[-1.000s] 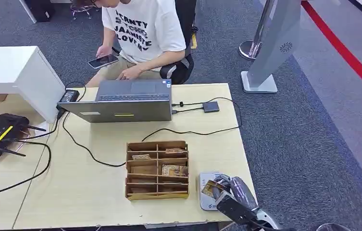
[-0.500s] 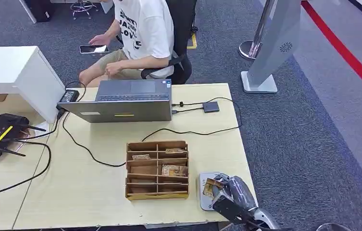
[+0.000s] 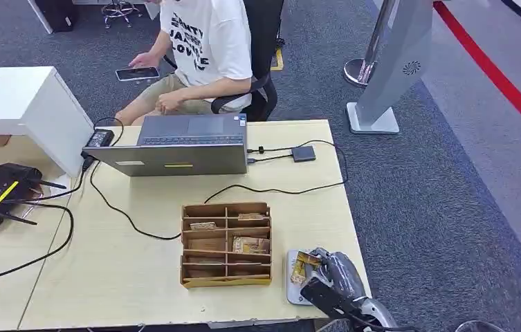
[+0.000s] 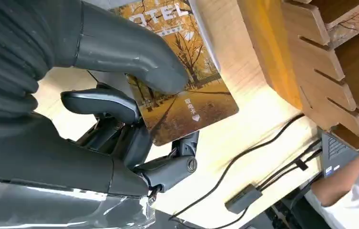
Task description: Pass the card to the sensor for recognition and then transmit it.
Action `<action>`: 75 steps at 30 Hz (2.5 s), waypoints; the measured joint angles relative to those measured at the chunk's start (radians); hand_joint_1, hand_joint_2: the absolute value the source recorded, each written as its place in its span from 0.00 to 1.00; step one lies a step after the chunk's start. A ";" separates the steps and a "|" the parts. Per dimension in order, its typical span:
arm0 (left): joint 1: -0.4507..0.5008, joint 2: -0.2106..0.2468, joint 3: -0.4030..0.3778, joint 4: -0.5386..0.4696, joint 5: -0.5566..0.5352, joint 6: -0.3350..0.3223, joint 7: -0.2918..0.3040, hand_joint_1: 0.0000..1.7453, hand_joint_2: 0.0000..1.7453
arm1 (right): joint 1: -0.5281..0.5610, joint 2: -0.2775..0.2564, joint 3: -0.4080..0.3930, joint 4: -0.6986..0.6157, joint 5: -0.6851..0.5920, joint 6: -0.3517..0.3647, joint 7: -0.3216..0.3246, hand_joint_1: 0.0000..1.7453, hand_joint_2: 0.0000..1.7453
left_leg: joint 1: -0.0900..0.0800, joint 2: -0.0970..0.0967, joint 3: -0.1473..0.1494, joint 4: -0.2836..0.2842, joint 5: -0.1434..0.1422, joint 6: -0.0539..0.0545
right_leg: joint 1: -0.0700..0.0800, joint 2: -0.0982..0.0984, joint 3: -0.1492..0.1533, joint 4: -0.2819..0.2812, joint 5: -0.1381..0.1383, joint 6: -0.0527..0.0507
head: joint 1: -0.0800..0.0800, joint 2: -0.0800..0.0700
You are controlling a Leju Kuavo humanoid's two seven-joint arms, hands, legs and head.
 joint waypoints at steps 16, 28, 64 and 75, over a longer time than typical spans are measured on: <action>-0.009 -0.003 0.000 0.000 -0.003 -0.003 0.001 0.00 0.00 | -0.008 0.021 0.000 0.059 0.017 -0.030 0.011 1.00 1.00 | 0.000 0.000 0.000 0.000 0.000 0.000 | 0.000 0.000 0.001 0.000 0.000 0.000 | 0.000 0.000; -0.010 -0.004 -0.001 0.000 -0.004 -0.003 0.002 0.00 0.00 | -0.017 0.034 0.000 0.106 0.061 -0.064 0.024 1.00 1.00 | 0.000 0.000 0.003 0.000 0.000 0.000 | 0.000 0.000 0.003 0.000 0.000 0.000 | 0.000 0.000; -0.011 -0.006 -0.002 0.000 -0.008 -0.005 0.008 0.00 0.00 | -0.023 0.042 -0.001 0.125 0.077 -0.070 0.036 1.00 1.00 | 0.000 0.000 0.007 0.000 0.000 0.000 | 0.000 0.000 0.007 0.000 0.000 0.000 | 0.000 0.000; -0.015 -0.006 -0.002 0.000 -0.007 -0.013 0.018 0.00 0.00 | -0.024 0.043 -0.001 0.126 0.077 -0.070 0.036 1.00 1.00 | 0.000 0.000 0.008 0.000 0.000 0.000 | 0.000 0.000 0.008 0.000 0.000 0.000 | 0.000 0.000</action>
